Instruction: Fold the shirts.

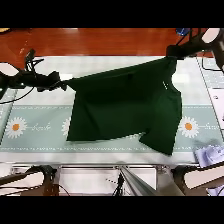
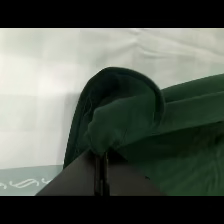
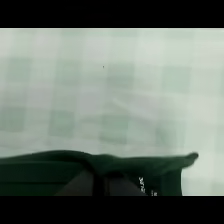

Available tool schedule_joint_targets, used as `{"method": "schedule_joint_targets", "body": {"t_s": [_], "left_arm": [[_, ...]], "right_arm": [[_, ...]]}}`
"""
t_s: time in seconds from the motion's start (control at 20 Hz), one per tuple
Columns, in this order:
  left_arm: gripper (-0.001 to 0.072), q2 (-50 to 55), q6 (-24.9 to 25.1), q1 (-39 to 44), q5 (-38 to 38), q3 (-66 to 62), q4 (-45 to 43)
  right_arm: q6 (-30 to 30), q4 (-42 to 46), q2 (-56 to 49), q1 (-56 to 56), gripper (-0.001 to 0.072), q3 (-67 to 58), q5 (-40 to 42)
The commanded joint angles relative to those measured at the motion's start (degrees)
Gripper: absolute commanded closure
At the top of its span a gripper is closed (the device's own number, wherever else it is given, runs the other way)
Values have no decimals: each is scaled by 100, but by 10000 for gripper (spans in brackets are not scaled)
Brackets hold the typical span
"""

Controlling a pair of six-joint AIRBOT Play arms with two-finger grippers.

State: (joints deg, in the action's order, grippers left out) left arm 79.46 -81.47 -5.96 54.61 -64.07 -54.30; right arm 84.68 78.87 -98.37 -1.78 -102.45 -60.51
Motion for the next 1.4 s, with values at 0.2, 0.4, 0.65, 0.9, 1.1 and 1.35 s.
{"method": "schedule_joint_targets", "body": {"t_s": [0.2,0.4,0.65,0.9,1.1,1.35], "left_arm": [[209,310,444,-243,1152,-354,170],[225,175,105,-638,2924,-466,-1215],[213,-498,223,-693,2938,927,-1165],[161,-710,623,-734,2905,2267,-997],[162,-682,734,-697,2522,2806,-553],[162,-597,730,-271,2044,2909,-212]], "right_arm": [[-667,391,286,-68,323,-4,-1377],[-450,1574,1104,-535,291,-2,-2579],[-603,398,1989,-2068,159,1226,-3023],[-1108,-640,2881,-3154,161,3703,-2109],[-1331,-890,3001,-3239,168,4588,-1591],[-1390,-1150,3001,-3239,168,4651,-1478]]}}
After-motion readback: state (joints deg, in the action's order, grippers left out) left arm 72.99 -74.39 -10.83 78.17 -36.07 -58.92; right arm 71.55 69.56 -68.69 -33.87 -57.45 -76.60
